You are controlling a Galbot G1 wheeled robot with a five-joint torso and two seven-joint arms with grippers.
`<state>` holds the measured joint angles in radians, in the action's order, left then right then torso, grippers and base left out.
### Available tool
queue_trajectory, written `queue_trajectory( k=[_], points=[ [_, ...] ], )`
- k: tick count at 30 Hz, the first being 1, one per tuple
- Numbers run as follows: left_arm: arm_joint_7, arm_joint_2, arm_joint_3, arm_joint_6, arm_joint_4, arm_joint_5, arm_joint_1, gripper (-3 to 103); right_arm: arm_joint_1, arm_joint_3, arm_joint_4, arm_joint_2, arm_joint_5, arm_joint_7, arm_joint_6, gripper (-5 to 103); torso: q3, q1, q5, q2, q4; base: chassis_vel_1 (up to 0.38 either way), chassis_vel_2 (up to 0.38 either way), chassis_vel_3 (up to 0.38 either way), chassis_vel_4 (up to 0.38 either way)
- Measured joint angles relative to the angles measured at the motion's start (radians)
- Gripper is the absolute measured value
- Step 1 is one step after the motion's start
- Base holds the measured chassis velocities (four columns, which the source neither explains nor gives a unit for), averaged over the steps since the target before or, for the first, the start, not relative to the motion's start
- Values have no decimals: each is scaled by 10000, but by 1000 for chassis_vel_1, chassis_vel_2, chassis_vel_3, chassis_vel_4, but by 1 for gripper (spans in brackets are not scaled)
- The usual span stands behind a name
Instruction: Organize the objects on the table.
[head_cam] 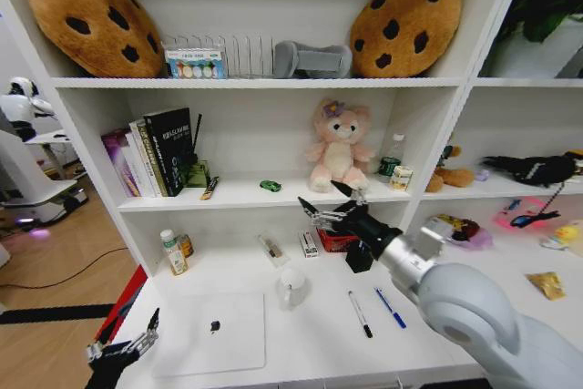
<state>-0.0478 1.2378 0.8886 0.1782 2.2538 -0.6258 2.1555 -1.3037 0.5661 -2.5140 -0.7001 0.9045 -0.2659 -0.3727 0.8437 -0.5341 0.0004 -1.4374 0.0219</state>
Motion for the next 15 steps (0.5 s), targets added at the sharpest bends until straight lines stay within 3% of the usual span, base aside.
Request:
queue_trajectory(
  k=[2,3,5,9,15],
  points=[
    [2,-1,-1,0,0,0,0,100,-1865,1093,22,-676,-704,124,302,100,0,-1,-1,0,0,0,0,0,0],
    [2,-1,-1,0,0,0,0,100,-1865,1093,22,-676,-704,124,302,100,0,-1,-1,0,0,0,0,0,0],
    [2,0,0,0,0,0,0,100,-3413,1485,54,-1493,-1664,168,564,100,1,0,-1,-1,0,0,0,0,0],
    [2,-1,-1,0,0,0,0,100,-4487,1489,77,-2225,-2674,161,788,100,0,0,-5,-1,1,0,0,0,0],
    [1,0,0,0,0,0,0,100,-5055,1156,104,-2946,-3197,-243,534,100,1,-1,-5,0,-5,0,0,0,0]
  ],
)
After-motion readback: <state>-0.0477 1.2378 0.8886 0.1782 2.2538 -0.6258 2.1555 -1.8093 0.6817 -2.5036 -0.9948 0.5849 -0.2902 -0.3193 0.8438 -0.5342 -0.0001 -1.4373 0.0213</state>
